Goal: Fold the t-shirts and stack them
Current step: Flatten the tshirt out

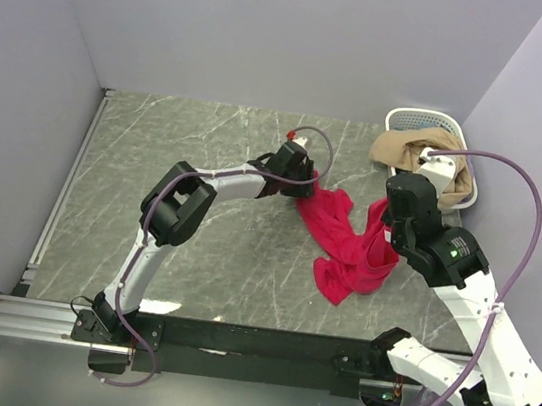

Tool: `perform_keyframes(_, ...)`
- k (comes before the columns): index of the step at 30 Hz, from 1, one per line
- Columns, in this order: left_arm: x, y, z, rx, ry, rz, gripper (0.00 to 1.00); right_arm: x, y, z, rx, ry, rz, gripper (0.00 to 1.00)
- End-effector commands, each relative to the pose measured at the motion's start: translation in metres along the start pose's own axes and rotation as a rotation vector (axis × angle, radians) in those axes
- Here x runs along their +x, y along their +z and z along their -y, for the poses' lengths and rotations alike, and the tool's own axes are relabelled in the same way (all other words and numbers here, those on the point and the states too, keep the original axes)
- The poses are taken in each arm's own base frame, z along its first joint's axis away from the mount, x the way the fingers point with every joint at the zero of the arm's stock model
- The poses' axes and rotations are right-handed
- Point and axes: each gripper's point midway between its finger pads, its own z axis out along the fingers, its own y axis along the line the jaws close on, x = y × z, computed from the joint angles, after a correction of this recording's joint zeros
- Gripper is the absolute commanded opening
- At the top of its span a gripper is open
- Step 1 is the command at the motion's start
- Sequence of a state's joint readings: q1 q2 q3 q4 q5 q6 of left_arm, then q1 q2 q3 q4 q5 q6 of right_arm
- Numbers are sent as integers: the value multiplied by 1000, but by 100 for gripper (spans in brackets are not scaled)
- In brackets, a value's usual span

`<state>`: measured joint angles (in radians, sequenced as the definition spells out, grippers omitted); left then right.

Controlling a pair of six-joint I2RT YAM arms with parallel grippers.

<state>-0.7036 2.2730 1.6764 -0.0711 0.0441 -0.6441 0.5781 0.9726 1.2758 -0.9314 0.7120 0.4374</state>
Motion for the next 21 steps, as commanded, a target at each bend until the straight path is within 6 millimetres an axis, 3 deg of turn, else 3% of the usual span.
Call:
perform_keyframes(1, -4, -6, 1, -15, 9, 21, 37, -19, -6, -3, -33, 63, 65, 3)
perform_keyframes(2, -5, -8, -1, -23, 10, 21, 9, -18, -5, -4, -35, 61, 63, 3)
perform_keyframes(3, -6, -11, -1, -29, 11, 23, 1, -18, -4, -5, -36, 59, 62, 3)
perform_keyframes(8, -22, -38, -8, -96, 31, 79, 1, -23, -5, -8, -57, 67, 80, 2)
perform_keyframes(9, -33, -57, -3, -100, 35, 112, 1, -25, -6, -8, -60, 66, 88, 1)
perform_keyframes(11, -50, -81, -11, -156, 49, 169, 1, -29, -9, -8, -73, 74, 103, 1)
perform_keyframes(12, -65, -108, -6, -153, 45, 219, 1, -30, -9, -8, -74, 74, 107, 1)
perform_keyframes(14, -83, -137, -14, -172, 35, 266, 1, -32, -11, -8, -84, 80, 114, 1)
perform_keyframes(15, -96, -165, -12, -160, 24, 311, 1, -29, -9, -8, -84, 69, 110, 1)
perform_keyframes(17, -110, -194, -20, -170, 9, 351, 1, -27, -10, -12, -106, 69, 102, 1)
perform_keyframes(18, -115, -219, -21, -170, 7, 375, 1, -24, -8, -15, -114, 61, 94, 0)
perform_keyframes(20, -121, -245, -26, -193, 13, 407, 1, -22, -7, -20, -141, 57, 89, 0)
perform_keyframes(21, -127, -269, -27, -209, 12, 449, 1, -18, -7, -25, -167, 48, 76, 0)
